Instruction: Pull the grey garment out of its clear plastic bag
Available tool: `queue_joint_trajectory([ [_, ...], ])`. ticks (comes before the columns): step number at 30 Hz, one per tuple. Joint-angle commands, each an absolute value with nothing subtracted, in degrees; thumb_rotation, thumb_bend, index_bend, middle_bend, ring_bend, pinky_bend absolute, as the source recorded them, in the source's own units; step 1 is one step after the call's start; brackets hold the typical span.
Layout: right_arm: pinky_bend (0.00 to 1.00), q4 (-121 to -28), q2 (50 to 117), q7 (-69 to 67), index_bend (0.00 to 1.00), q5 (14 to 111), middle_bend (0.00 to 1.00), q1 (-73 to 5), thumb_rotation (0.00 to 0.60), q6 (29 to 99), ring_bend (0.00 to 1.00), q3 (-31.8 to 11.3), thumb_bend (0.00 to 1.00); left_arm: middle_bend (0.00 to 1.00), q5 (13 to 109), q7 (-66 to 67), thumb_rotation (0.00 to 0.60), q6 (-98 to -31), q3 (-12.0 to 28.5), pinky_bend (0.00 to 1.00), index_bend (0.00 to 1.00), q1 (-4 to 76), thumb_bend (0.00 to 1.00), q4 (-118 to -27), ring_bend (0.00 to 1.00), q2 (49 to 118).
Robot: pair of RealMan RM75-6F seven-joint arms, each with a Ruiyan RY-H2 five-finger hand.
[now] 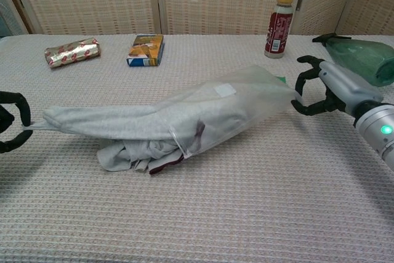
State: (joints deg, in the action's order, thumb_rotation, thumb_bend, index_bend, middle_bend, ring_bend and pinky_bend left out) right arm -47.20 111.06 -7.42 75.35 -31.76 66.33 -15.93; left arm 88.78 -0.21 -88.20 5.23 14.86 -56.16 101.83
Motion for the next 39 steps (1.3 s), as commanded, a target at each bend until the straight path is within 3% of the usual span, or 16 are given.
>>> queue_joint_trajectory([
  [1,0.0,-47.15,109.76,-7.7,0.67,75.13,0.06,-31.03,0.6,66.47,0.0,-15.8,0.54,1.0,87.6,-0.85,0.6,-89.51,5.53,1.0,0.7,13.25,0.67,-55.79,1.0,100.1],
  [20,0.0,-53.75,97.93,-8.73,0.66,74.36,0.06,-23.36,0.6,70.62,0.0,-13.88,0.53,1.0,79.82,-6.3,0.6,-94.06,10.4,1.0,0.69,5.95,0.66,-57.11,1.0,90.35],
  [23,0.0,-54.82,96.68,-10.29,0.56,75.9,0.05,-22.81,0.6,71.17,0.0,-12.72,0.42,1.0,81.02,-7.1,0.585,-92.08,8.67,1.0,0.52,6.03,0.43,-60.95,1.0,88.91],
  [25,0.0,-56.12,95.36,-10.25,0.28,76.6,0.01,-22.36,0.6,70.9,0.0,-11.75,0.28,0.99,81.45,-7.68,0.506,-89.77,7.47,1.0,0.32,6.21,0.25,-65.81,1.0,87.18],
  [26,0.0,-57.12,94.51,-9.74,0.2,76.69,0.0,-22.14,0.6,70.59,0.0,-11.38,0.25,0.94,81.76,-8.05,0.436,-88.96,7.08,1.0,0.23,6.38,0.2,-68.0,0.98,86.26],
  [27,0.0,-58.89,93.14,-9.01,0.08,76.72,0.0,-21.8,0.6,70.28,0.0,-11.0,0.2,0.84,82.12,-8.78,0.366,-87.9,6.58,1.0,0.16,6.58,0.17,-70.82,0.92,84.97],
  [28,0.0,-60.46,91.98,-8.45,0.02,76.69,0.0,-21.46,0.6,70.23,0.0,-10.79,0.16,0.71,82.22,-9.29,0.32,-86.92,6.16,0.99,0.11,6.65,0.15,-73.1,0.83,83.82],
  [30,0.0,-64.79,88.64,-6.55,0.0,76.79,0.0,-20.42,0.6,70.52,0.0,-10.12,0.1,0.53,81.94,-9.07,0.298,-84.28,5.19,0.87,0.07,6.84,0.14,-78.58,0.65,80.41],
  [34,0.0,-74.34,80.96,-0.94,0.0,77.09,0.0,-17.34,0.6,72.89,0.0,-8.4,0.06,0.2,80.11,-4.49,0.293,-80.08,3.66,0.44,0.01,6.85,0.13,-88.88,0.28,72.35],
  [37,0.0,-82.63,73.96,5.97,0.0,76.92,0.0,-13.91,0.6,75.94,0.0,-6.47,0.06,0.11,78.62,-0.64,0.292,-79.82,3.18,0.33,0.0,6.04,0.13,-95.97,0.15,66.04],
  [39,0.0,-87.45,70.29,10.04,0.0,77.05,0.0,-11.38,0.6,79.15,0.0,-5.36,0.06,0.1,78.39,2.76,0.294,-82.4,3.33,0.29,0.01,4.91,0.13,-97.82,0.13,64.38],
])
